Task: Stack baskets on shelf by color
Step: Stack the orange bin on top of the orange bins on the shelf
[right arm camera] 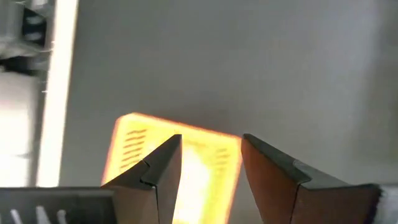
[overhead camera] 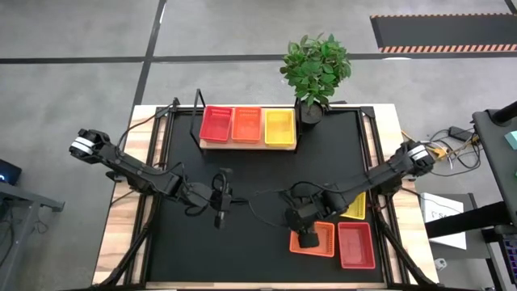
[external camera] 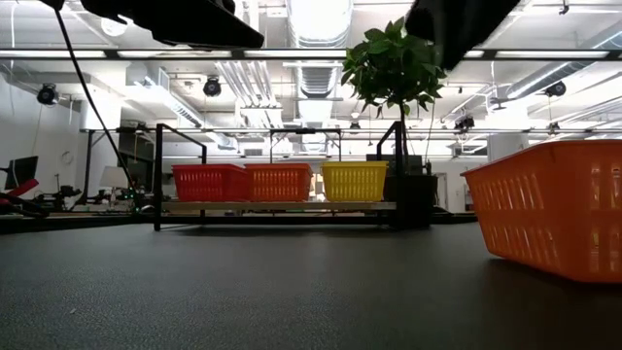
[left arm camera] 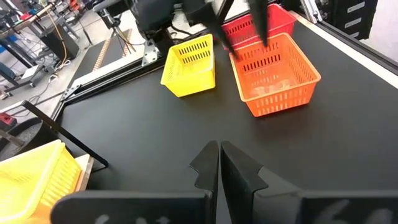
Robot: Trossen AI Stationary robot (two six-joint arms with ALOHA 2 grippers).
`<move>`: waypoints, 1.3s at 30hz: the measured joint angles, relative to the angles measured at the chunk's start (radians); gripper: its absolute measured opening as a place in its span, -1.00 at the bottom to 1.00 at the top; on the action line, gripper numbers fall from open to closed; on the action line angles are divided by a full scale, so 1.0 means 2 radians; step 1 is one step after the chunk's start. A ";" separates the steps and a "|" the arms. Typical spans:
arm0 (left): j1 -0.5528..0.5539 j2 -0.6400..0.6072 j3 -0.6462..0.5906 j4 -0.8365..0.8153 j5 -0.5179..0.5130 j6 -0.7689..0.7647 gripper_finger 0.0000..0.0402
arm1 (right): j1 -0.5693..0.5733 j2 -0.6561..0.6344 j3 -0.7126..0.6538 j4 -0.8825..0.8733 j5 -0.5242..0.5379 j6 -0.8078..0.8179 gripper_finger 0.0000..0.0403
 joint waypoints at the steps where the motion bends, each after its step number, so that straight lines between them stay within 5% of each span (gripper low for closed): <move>1: 0.000 0.000 0.000 0.002 0.000 0.001 -0.99 | 0.009 0.000 0.000 0.000 -0.007 0.009 -0.21; 9: 0.000 -0.002 0.002 0.023 0.000 0.003 -0.99 | 0.072 0.022 0.000 -0.003 -0.007 -0.012 -0.30; 15: 0.000 -0.003 0.001 0.023 0.000 0.003 -0.99 | 0.080 0.053 0.000 0.002 0.132 -0.079 -0.41; 28: 0.000 -0.003 0.000 0.023 0.000 0.012 -0.99 | 0.054 0.116 0.000 0.014 0.092 -0.245 -0.29; 34: 0.000 -0.003 0.000 0.023 0.000 0.013 -0.99 | 0.022 0.128 0.000 0.050 0.089 -0.257 -0.50; 39: 0.000 -0.003 0.000 0.024 0.000 0.013 -0.99 | -0.026 0.121 0.000 0.051 0.153 -0.211 -0.71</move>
